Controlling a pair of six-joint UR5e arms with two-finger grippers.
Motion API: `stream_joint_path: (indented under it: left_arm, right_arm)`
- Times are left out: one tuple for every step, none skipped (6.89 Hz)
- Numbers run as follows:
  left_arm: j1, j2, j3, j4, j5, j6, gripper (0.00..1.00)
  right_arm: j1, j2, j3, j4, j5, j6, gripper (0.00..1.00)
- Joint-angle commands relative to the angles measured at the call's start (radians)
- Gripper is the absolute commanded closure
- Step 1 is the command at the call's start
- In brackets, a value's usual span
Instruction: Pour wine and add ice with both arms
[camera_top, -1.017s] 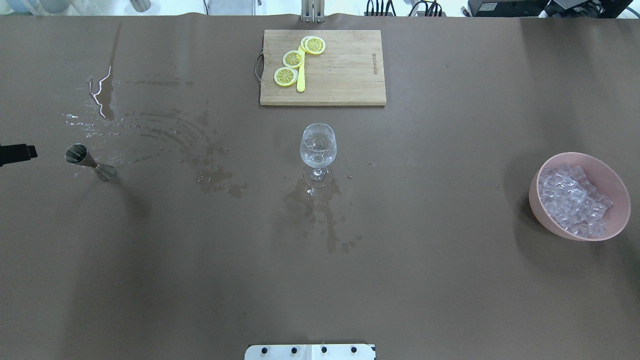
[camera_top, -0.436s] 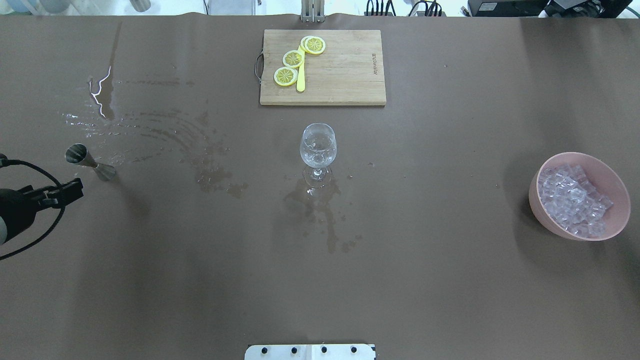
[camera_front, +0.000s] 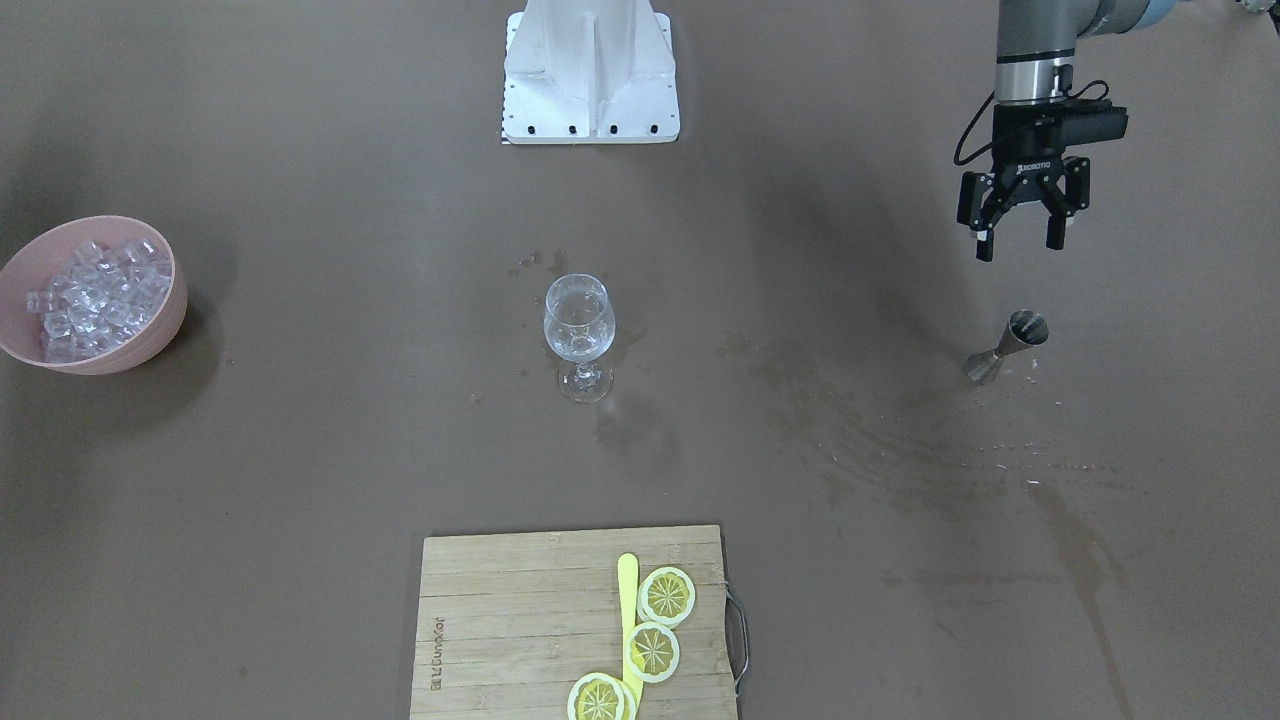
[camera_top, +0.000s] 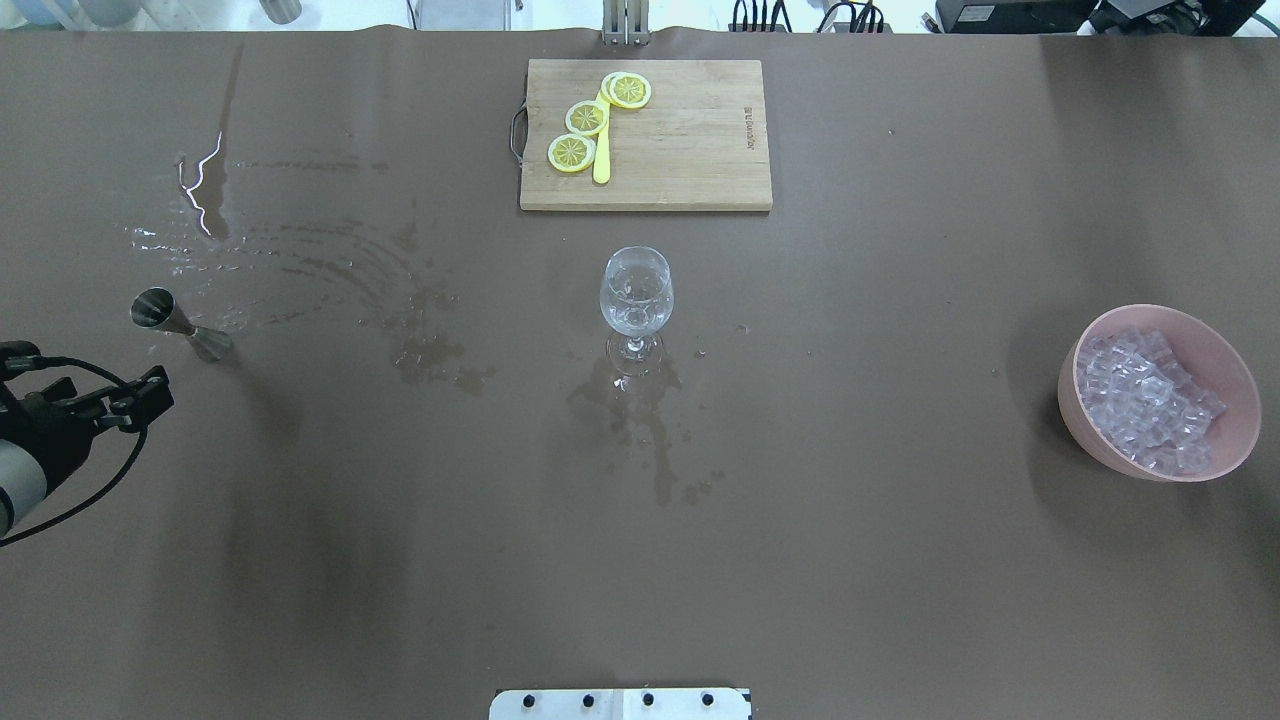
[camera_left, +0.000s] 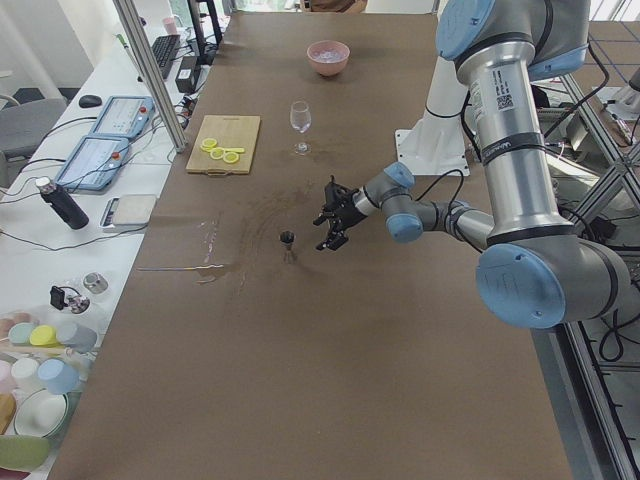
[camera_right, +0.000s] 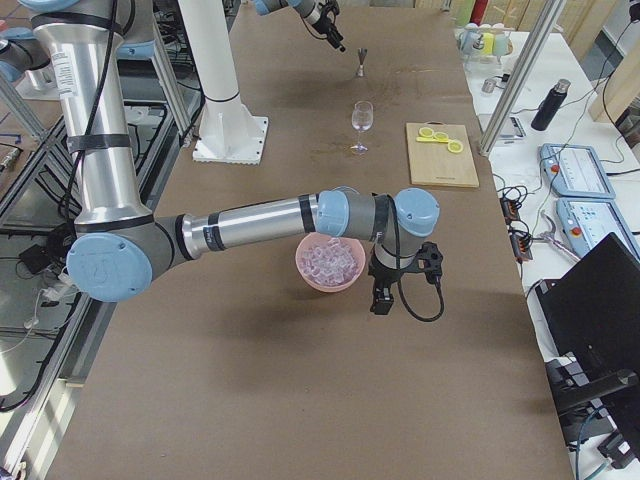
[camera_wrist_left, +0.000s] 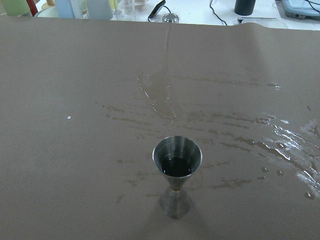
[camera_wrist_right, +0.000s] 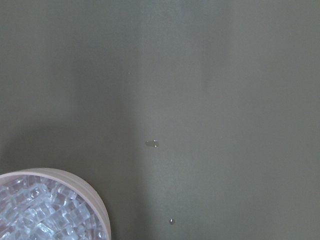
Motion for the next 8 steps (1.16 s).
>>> stream_joint_path:
  left_arm:
    - [0.017, -0.049, 0.117, -0.12, 0.083, 0.006, 0.03]
    - [0.036, -0.055, 0.142, -0.117, 0.13, 0.014, 0.03]
    - [0.052, -0.108, 0.175, -0.114, 0.159, 0.035, 0.03]
    - [0.055, -0.135, 0.191, -0.116, 0.184, 0.06, 0.05]
    - [0.055, -0.15, 0.202, -0.114, 0.187, 0.068, 0.08]
    - [0.055, -0.163, 0.215, -0.114, 0.189, 0.072, 0.08]
    - [0.053, -0.204, 0.249, -0.114, 0.189, 0.072, 0.08]
    - [0.053, -0.204, 0.254, -0.116, 0.215, 0.089, 0.09]
  right_arm:
    - [-0.001, 0.001, 0.0, 0.0, 0.0, 0.0, 0.0]
    - [-0.001, 0.001, 0.0, 0.0, 0.0, 0.0, 0.0]
    - [-0.002, 0.001, 0.0, 0.0, 0.0, 0.0, 0.0]
    - [-0.002, 0.001, -0.003, 0.0, 0.0, 0.0, 0.0]
    - [-0.002, 0.001, -0.009, 0.0, 0.0, 0.0, 0.0]
    - [-0.007, 0.001, -0.013, 0.002, 0.0, 0.0, 0.0]
    - [-0.008, 0.003, -0.019, 0.002, 0.003, -0.001, 0.0]
    - [-0.01, 0.004, -0.02, 0.002, 0.005, 0.0, 0.0]
